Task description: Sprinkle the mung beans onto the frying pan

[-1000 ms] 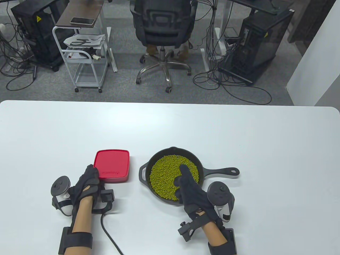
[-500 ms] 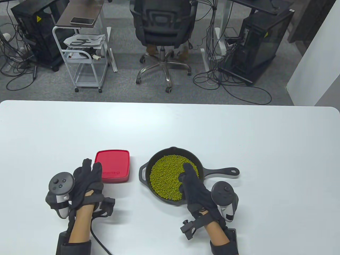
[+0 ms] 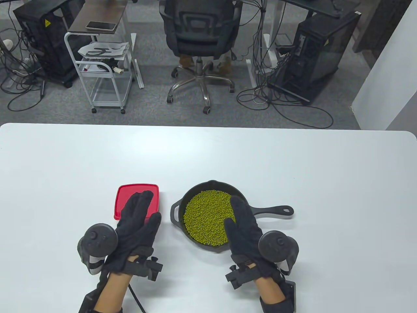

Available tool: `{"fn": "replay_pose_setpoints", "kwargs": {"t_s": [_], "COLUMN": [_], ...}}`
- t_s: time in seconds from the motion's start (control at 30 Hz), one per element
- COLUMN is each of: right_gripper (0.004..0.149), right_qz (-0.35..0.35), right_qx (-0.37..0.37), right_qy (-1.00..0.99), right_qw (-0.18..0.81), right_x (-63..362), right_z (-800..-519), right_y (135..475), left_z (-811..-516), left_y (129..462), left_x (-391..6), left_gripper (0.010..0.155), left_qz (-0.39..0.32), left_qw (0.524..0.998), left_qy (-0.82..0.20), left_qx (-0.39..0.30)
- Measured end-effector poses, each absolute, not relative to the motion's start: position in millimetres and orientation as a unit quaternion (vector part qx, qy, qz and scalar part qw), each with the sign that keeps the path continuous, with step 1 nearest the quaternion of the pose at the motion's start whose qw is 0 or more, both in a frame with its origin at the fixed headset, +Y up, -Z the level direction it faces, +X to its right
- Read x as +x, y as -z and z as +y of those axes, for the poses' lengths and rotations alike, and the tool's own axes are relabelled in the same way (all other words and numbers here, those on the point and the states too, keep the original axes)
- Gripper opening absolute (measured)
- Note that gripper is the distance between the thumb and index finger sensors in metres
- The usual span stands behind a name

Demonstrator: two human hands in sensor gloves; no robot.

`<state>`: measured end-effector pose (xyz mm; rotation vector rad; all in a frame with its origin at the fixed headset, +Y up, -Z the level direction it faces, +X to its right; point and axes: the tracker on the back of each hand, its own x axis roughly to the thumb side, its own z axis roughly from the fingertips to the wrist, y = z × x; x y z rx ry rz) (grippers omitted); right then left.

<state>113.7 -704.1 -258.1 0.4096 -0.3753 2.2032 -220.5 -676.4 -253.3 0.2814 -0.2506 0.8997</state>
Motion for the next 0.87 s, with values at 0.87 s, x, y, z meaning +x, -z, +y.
{"fn": "replay_pose_setpoints", "kwargs": {"t_s": [0.87], "right_gripper": [0.089], "right_qz": [-0.203], "right_qx": [0.174], "right_qy": [-0.951], "right_qw": [0.155], "right_x": [98], "right_z": [-703], "right_y": [250], "left_z": [-697], "left_y": [258], "left_x": [-198], "left_gripper": [0.106], "left_qz": [-0.129], "left_qw": [0.962], "left_qy": [-0.22], "left_qx": [0.092]}}
